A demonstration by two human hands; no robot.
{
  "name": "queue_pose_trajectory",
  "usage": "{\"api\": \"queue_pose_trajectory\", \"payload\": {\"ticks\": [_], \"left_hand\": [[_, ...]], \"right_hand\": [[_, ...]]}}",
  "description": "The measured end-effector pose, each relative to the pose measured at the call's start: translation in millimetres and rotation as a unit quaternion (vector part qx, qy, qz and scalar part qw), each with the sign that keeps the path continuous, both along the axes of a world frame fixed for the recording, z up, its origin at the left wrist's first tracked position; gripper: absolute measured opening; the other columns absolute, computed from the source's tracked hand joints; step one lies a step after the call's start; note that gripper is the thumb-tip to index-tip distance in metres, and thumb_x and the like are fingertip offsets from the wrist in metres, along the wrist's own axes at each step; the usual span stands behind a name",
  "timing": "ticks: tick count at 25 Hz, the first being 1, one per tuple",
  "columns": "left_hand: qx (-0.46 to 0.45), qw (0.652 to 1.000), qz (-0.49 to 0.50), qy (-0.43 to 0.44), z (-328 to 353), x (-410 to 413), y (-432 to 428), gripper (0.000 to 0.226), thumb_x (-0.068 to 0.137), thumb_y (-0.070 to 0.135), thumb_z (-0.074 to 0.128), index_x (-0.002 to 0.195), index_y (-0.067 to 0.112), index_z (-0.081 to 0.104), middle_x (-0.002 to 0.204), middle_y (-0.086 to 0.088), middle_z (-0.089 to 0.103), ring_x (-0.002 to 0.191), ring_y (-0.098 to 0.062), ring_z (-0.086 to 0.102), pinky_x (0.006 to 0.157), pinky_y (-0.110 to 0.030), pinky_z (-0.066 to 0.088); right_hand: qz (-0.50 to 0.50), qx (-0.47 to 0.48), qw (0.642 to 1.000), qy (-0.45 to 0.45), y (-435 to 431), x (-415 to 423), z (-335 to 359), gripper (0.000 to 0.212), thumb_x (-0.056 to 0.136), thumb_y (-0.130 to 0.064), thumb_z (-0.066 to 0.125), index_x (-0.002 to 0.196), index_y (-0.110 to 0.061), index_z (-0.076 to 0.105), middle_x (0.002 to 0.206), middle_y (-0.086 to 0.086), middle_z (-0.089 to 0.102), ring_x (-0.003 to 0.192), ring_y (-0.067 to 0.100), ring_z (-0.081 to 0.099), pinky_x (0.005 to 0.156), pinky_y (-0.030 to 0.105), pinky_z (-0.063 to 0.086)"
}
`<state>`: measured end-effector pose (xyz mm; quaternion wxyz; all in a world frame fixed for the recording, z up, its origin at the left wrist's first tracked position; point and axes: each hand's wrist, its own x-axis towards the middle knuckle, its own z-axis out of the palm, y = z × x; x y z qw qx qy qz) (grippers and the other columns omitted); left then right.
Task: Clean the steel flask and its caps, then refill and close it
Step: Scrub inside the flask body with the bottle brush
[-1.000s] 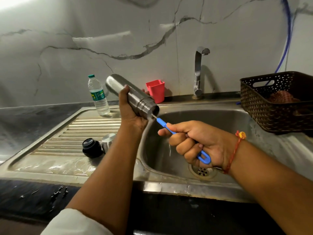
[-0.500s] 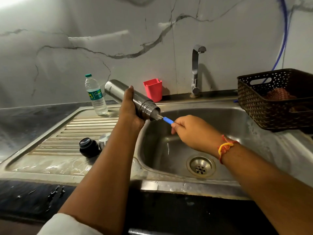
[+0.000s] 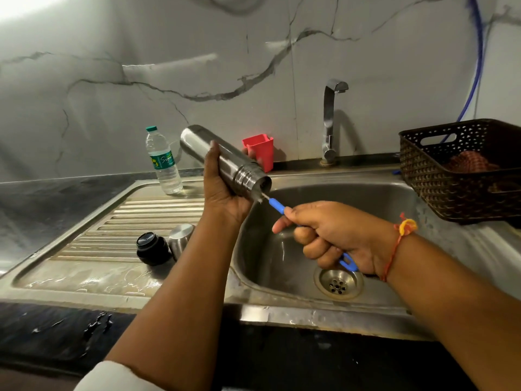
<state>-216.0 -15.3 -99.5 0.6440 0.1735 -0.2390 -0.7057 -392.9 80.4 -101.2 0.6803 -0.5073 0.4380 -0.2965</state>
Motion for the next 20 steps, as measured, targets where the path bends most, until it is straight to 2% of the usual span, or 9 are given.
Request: {"api": "queue_pose_trajectory", "payload": {"ticks": [2, 4, 5, 7, 9, 12, 15, 18, 20], "left_hand": [[0.041, 0.995, 0.056, -0.070, 0, -6, 0, 0.078, 0.074, 0.040, 0.085, 0.135, 0.007, 0.049, 0.101, -0.015, 0.068, 0.080, -0.027, 0.072, 0.071, -0.041, 0.062], [0.088, 0.987, 0.086, -0.100, 2, -1, -5, 0.066, 0.079, 0.039, 0.083, 0.127, 0.006, 0.051, 0.103, -0.015, 0.068, 0.079, -0.027, 0.072, 0.069, -0.041, 0.061], [0.113, 0.984, 0.099, -0.099, 3, 5, -10, 0.061, 0.080, 0.039, 0.083, 0.122, 0.005, 0.053, 0.102, -0.014, 0.068, 0.080, -0.028, 0.071, 0.069, -0.042, 0.061], [0.152, 0.976, 0.127, -0.093, 2, 14, -15, 0.056, 0.080, 0.039, 0.083, 0.117, 0.005, 0.056, 0.097, -0.013, 0.069, 0.078, -0.028, 0.071, 0.065, -0.044, 0.061], [0.171, 0.969, 0.136, -0.119, -3, 12, -17, 0.062, 0.078, 0.038, 0.085, 0.122, 0.007, 0.055, 0.103, -0.013, 0.070, 0.080, -0.030, 0.072, 0.065, -0.047, 0.061], [0.170, 0.965, 0.141, -0.145, 0, 12, -15, 0.056, 0.080, 0.034, 0.083, 0.118, 0.008, 0.053, 0.106, -0.013, 0.069, 0.081, -0.030, 0.073, 0.068, -0.048, 0.062], [0.179, 0.959, 0.178, -0.131, -2, 18, -22, 0.071, 0.075, 0.033, 0.087, 0.129, 0.011, 0.046, 0.110, -0.016, 0.070, 0.080, -0.033, 0.075, 0.067, -0.052, 0.061], [0.174, 0.957, 0.173, -0.153, -4, 10, -17, 0.075, 0.074, 0.032, 0.088, 0.132, 0.011, 0.045, 0.111, -0.017, 0.070, 0.080, -0.033, 0.076, 0.067, -0.050, 0.062], [0.170, 0.954, 0.209, -0.128, 1, 16, -20, 0.075, 0.076, 0.031, 0.087, 0.134, 0.012, 0.042, 0.113, -0.017, 0.068, 0.083, -0.034, 0.075, 0.069, -0.054, 0.062]], "right_hand": [[-0.061, -0.127, 0.978, 0.151, -5, 11, -7, 0.033, 0.104, -0.035, 0.042, 0.096, -0.014, 0.067, 0.053, -0.006, 0.037, 0.037, 0.006, 0.026, 0.036, 0.018, 0.019], [-0.090, -0.252, 0.919, 0.288, -6, 11, -11, 0.032, 0.103, -0.032, 0.044, 0.090, -0.018, 0.069, 0.047, -0.009, 0.045, 0.034, 0.004, 0.037, 0.037, 0.019, 0.027], [-0.078, -0.292, 0.891, 0.340, -6, 9, -11, 0.031, 0.103, -0.031, 0.044, 0.090, -0.019, 0.069, 0.051, -0.008, 0.049, 0.039, 0.004, 0.043, 0.041, 0.018, 0.030], [-0.045, -0.323, 0.852, 0.409, -6, 9, -9, 0.029, 0.103, -0.032, 0.042, 0.092, -0.021, 0.067, 0.065, -0.004, 0.055, 0.054, 0.008, 0.049, 0.050, 0.024, 0.033], [-0.048, -0.335, 0.820, 0.461, -9, 15, -9, 0.027, 0.103, -0.035, 0.041, 0.094, -0.022, 0.062, 0.079, 0.002, 0.061, 0.066, 0.016, 0.054, 0.055, 0.030, 0.035], [-0.057, -0.347, 0.797, 0.492, -8, 18, -12, 0.024, 0.103, -0.038, 0.038, 0.091, -0.027, 0.057, 0.083, 0.004, 0.060, 0.068, 0.020, 0.055, 0.053, 0.031, 0.034], [-0.056, -0.375, 0.769, 0.515, -8, 14, -17, 0.029, 0.103, -0.040, 0.036, 0.081, -0.028, 0.050, 0.080, 0.003, 0.059, 0.065, 0.021, 0.055, 0.055, 0.032, 0.037], [-0.061, -0.373, 0.777, 0.503, -8, 15, -17, 0.025, 0.103, -0.039, 0.037, 0.093, -0.027, 0.056, 0.081, 0.002, 0.058, 0.066, 0.020, 0.055, 0.054, 0.031, 0.037], [-0.052, -0.375, 0.783, 0.493, -8, 12, -17, 0.025, 0.104, -0.038, 0.036, 0.090, -0.026, 0.054, 0.078, 0.001, 0.057, 0.064, 0.018, 0.055, 0.053, 0.031, 0.037]]}}
